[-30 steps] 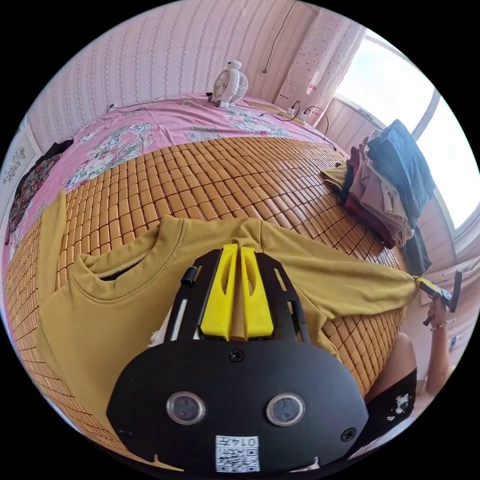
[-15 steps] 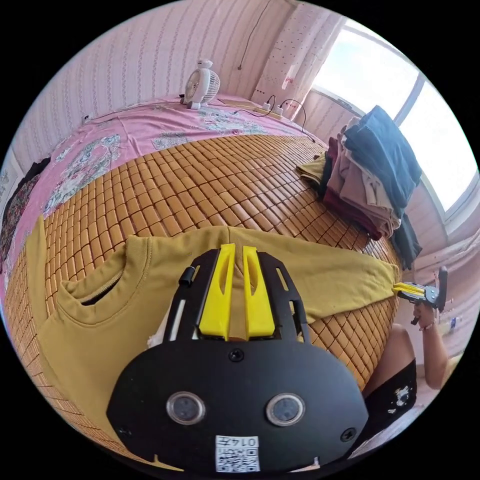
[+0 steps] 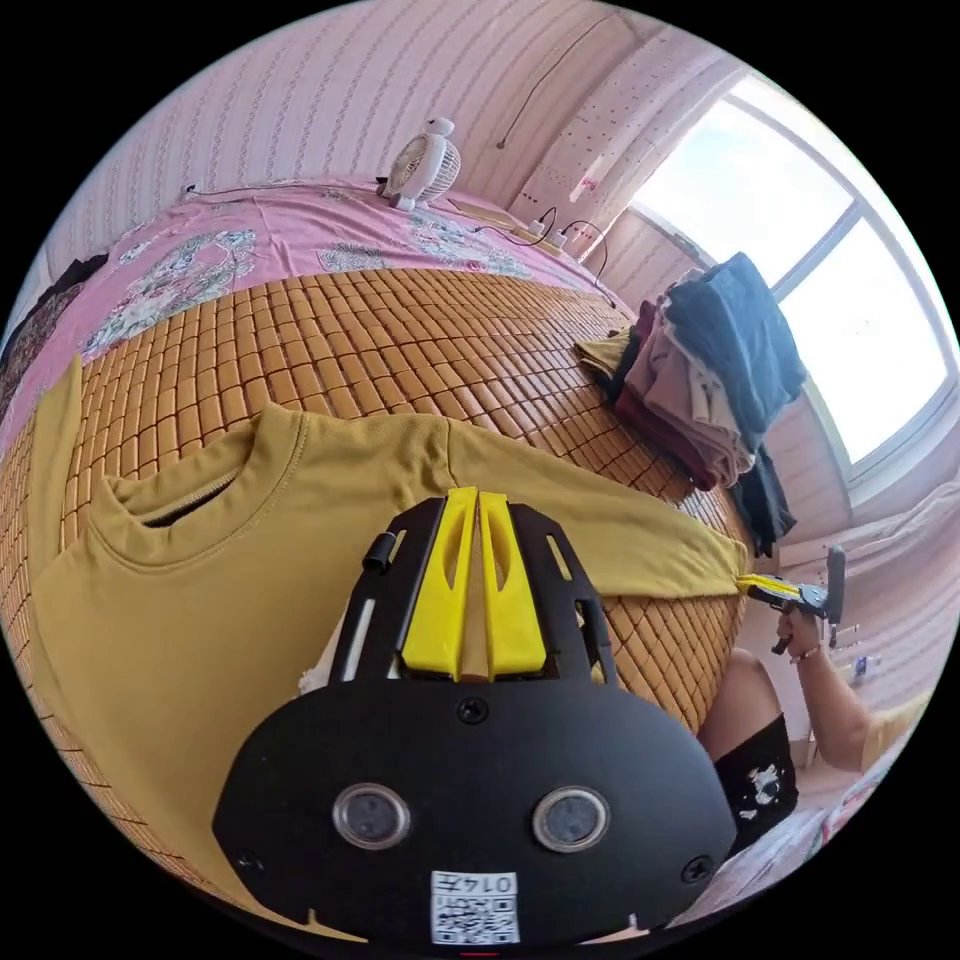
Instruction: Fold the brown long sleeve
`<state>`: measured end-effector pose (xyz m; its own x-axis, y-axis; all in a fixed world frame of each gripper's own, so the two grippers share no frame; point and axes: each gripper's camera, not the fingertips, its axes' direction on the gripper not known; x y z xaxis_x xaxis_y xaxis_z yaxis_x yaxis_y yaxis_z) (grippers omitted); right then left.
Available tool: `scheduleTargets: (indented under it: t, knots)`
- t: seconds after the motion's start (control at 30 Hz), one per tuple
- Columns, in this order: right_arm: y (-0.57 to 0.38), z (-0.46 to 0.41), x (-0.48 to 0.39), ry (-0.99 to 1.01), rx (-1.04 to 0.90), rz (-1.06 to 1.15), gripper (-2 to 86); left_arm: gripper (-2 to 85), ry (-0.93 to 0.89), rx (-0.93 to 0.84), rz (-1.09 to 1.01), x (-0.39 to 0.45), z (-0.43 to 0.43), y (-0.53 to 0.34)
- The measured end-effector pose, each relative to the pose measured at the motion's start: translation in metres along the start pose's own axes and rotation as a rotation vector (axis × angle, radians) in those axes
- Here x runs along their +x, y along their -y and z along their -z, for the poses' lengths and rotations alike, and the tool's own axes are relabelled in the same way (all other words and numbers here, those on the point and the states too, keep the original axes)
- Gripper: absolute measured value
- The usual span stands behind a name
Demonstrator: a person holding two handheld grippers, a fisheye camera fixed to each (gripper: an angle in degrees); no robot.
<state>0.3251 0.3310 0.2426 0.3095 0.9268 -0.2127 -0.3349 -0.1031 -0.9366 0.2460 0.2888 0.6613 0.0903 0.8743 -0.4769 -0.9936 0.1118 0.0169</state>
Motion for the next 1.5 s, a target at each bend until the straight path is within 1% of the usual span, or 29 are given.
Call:
scheduleTargets:
  t: [0.07,0.13,0.2,0.27,0.3,0.37,0.4,0.43,0.47,0.5,0.57,0.6,0.67,0.77,0.87,0.97,1.0,1.03,1.1,1.13,1.17,1.2,1.27,1.3,1.33,1.37,1.4,1.47,1.5]
  knots:
    - [-0.005,0.017,-0.014,-0.109,0.07,-0.015,8.9,-1.0,0.014,0.019,-0.031,-0.003,0.038,-0.045]
    - [-0.003,0.025,-0.034,-0.158,0.066,0.021,10.2,-1.0,0.087,0.008,-0.026,-0.01,0.075,-0.097]
    - [0.007,0.03,-0.066,-0.159,0.066,0.108,10.5,-0.9,0.243,-0.026,0.047,-0.022,0.115,-0.163]
    - [0.036,0.027,-0.133,-0.161,0.053,0.277,10.5,-0.9,0.404,-0.077,0.146,-0.031,0.135,-0.204]
    - [0.047,0.026,-0.154,-0.159,0.058,0.316,10.5,-0.7,0.431,-0.066,0.199,-0.037,0.145,-0.227]
    - [0.092,0.019,-0.253,-0.044,0.132,0.494,10.4,-0.3,0.418,-0.018,0.285,-0.045,0.154,-0.258]
    - [0.103,0.017,-0.281,0.007,0.149,0.539,10.4,0.1,0.417,-0.009,0.31,-0.049,0.155,-0.273]
    - [0.125,0.01,-0.337,0.117,0.161,0.632,10.2,0.6,0.424,-0.012,0.318,-0.051,0.155,-0.279]
    - [0.146,0.001,-0.395,0.217,0.141,0.72,10.2,1.5,0.442,-0.016,0.329,-0.054,0.154,-0.29]
    - [0.155,-0.005,-0.424,0.256,0.126,0.76,10.1,1.8,0.451,-0.013,0.332,-0.056,0.152,-0.3]
    - [0.185,-0.031,-0.535,0.351,0.08,0.897,9.9,1.8,0.45,-0.007,0.325,-0.057,0.15,-0.313]
    - [0.191,-0.04,-0.562,0.345,0.066,0.932,9.7,1.6,0.46,0.014,0.313,-0.055,0.15,-0.32]
    - [0.209,-0.079,-0.662,0.256,-0.025,1.04,9.0,1.2,0.47,0.013,0.298,-0.054,0.151,-0.328]
    - [0.227,-0.116,-0.754,0.186,-0.04,1.065,8.7,0.7,0.467,0.001,0.251,-0.055,0.155,-0.338]
    - [0.242,-0.15,-0.814,0.112,-0.021,1.024,9.7,0.2,0.411,0.019,0.262,-0.062,0.162,-0.352]
    - [0.26,-0.187,-0.841,0.056,-0.098,0.919,9.6,-0.2,0.356,0.019,0.272,-0.07,0.169,-0.364]
    - [0.262,-0.187,-0.843,0.067,-0.076,0.91,8.2,-0.4,0.338,0.023,0.275,-0.073,0.172,-0.369]
    - [0.264,-0.188,-0.848,0.057,-0.067,0.925,5.2,-0.4,0.331,0.025,0.276,-0.074,0.173,-0.372]
    - [0.263,-0.184,-0.856,0.083,-0.082,1.013,2.9,-0.7,0.305,0.025,0.272,-0.077,0.178,-0.381]
    - [0.258,-0.166,-0.858,0.198,-0.046,1.12,2.3,-0.7,0.298,0.025,0.272,-0.077,0.179,-0.384]
    - [0.25,-0.14,-0.855,0.361,0.028,1.244,1.8,-0.8,0.29,0.028,0.274,-0.078,0.181,-0.388]
    - [0.246,-0.125,-0.851,0.438,0.065,1.295,1.6,-0.9,0.289,0.034,0.274,-0.079,0.183,-0.393]
    - [0.235,-0.071,-0.839,0.685,0.108,1.462,1.3,-1.0,0.306,0.042,0.273,-0.078,0.187,-0.4]
    - [0.232,-0.059,-0.835,0.743,0.12,1.494,1.3,-1.0,0.33,0.048,0.261,-0.075,0.191,-0.403]
    - [0.231,-0.036,-0.827,0.845,0.159,1.529,1.5,-1.0,0.344,0.053,0.25,-0.072,0.193,-0.405]
    - [0.233,-0.022,-0.821,0.891,0.204,1.52,2.3,-1.0,0.367,0.078,0.227,-0.067,0.2,-0.408]
    - [0.234,-0.019,-0.82,0.888,0.216,1.514,2.7,-0.9,0.376,0.11,0.202,-0.062,0.209,-0.411]
    - [0.24,-0.024,-0.823,0.812,0.209,1.488,7.7,-0.9,0.381,0.164,0.175,-0.055,0.224,-0.418]
    - [0.242,-0.028,-0.824,0.781,0.197,1.466,8.3,-0.8,0.385,0.208,0.167,-0.051,0.237,-0.424]
